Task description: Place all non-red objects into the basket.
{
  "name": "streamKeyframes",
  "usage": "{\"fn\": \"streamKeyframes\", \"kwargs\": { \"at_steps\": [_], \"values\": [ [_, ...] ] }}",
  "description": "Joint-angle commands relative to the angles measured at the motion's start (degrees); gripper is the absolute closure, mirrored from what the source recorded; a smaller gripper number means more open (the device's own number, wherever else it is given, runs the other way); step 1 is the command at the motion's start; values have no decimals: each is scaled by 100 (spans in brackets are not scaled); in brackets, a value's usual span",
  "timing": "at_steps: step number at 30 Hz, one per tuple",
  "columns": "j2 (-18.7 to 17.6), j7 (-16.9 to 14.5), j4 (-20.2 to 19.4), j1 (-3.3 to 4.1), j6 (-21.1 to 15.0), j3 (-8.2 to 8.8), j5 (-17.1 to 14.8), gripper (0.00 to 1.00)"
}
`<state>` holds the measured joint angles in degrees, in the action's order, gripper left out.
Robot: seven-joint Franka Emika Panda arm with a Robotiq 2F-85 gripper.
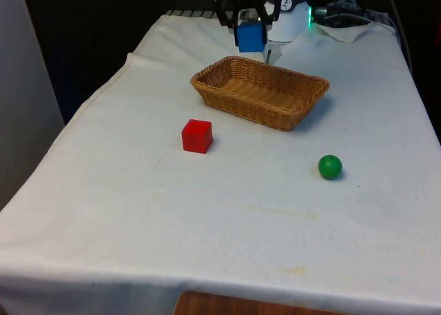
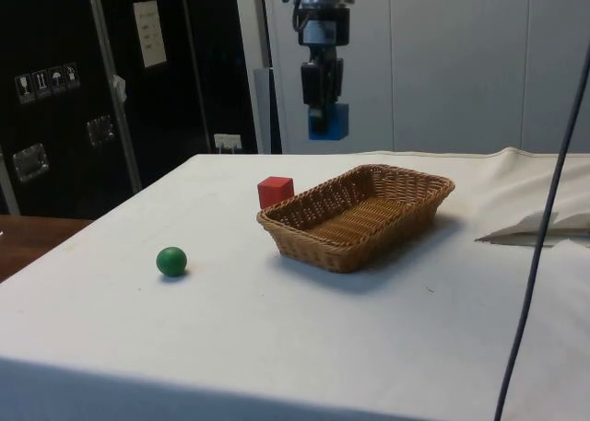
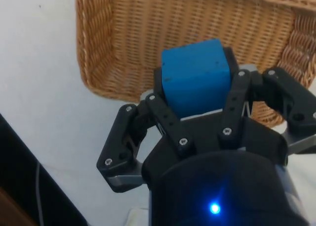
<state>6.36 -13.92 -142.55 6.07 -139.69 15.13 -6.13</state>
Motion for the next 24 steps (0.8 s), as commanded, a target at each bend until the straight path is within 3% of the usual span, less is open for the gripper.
{"fn": "streamKeyframes", "kwargs": {
  "at_steps": [1, 2, 9, 10, 11, 15, 17, 18, 19, 24],
  "values": [
    [46, -11, -46, 0, 0, 11, 17, 95],
    [149, -6, -172, -29, -92, 29, 120, 95],
    [464, -86, -539, -40, -195, 138, 252, 95],
    [418, -103, -481, -6, -115, 143, 178, 95],
    [498, -92, -584, -40, -212, 155, 275, 95],
    [636, -183, -814, -40, -344, 241, 321, 95],
    [670, -223, -900, -40, -407, 275, 327, 95],
    [647, -246, -854, -6, -321, 286, 258, 95],
    [670, -246, -934, -29, -447, 286, 315, 95],
    [573, -309, -1037, 0, -602, 315, 258, 95]
  ]
}}
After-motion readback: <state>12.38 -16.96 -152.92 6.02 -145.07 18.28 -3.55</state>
